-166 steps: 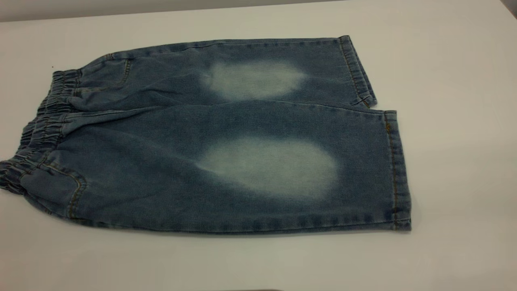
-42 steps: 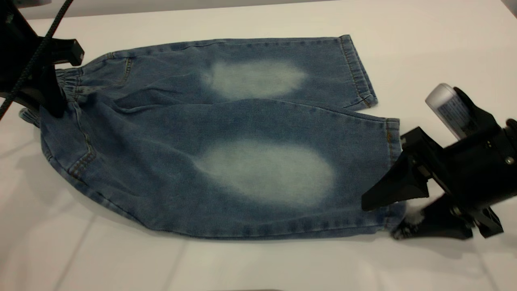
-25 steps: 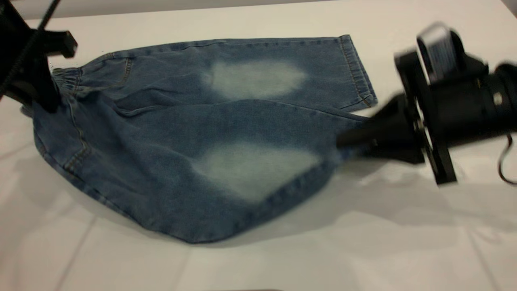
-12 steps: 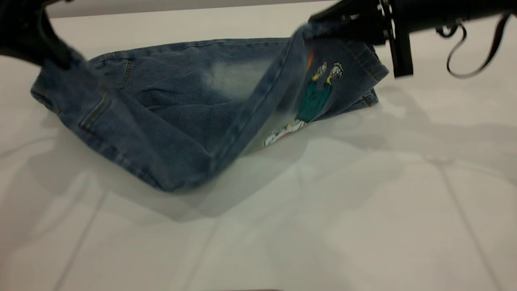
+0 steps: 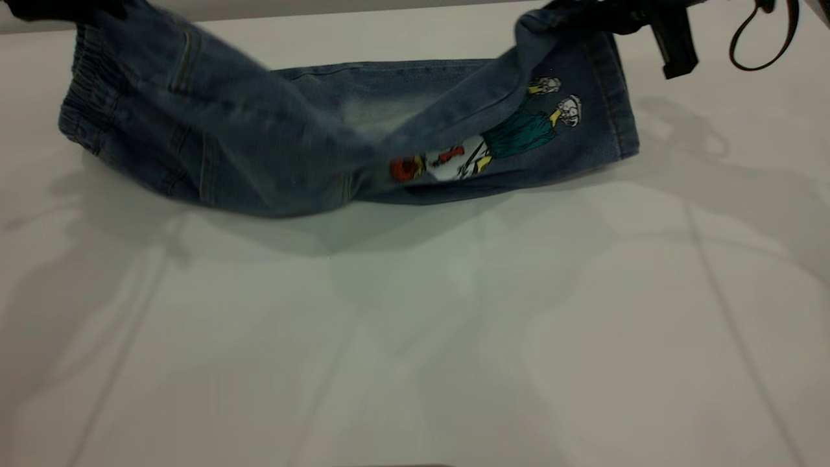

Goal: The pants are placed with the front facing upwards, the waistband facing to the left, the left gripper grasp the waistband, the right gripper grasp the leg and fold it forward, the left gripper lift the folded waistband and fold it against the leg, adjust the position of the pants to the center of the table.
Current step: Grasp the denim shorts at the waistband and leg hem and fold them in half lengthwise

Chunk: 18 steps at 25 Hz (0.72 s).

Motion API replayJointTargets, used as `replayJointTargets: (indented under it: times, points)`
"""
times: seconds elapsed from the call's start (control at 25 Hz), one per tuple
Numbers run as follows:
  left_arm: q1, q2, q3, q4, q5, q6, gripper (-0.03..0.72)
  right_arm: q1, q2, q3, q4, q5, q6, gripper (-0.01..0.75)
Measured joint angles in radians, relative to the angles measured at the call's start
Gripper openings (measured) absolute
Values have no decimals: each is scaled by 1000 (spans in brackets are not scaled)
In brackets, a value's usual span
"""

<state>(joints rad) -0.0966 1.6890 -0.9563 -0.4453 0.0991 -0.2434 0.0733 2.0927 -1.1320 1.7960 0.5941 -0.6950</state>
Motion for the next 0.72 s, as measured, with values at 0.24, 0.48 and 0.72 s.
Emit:
replayJointTargets:
  times: [0.24, 0.48, 0.72]
  points:
    - [43, 50, 0, -4, -73, -102, 57, 0, 10, -27, 5, -104, 4, 27]
    - [69, 155, 0, -5, -153, -132, 59, 0, 94, -86, 6, -106, 8, 27]
    - [69, 223, -2, -6, -262, -132, 63, 0, 203, -188, 6, -75, 18, 27]
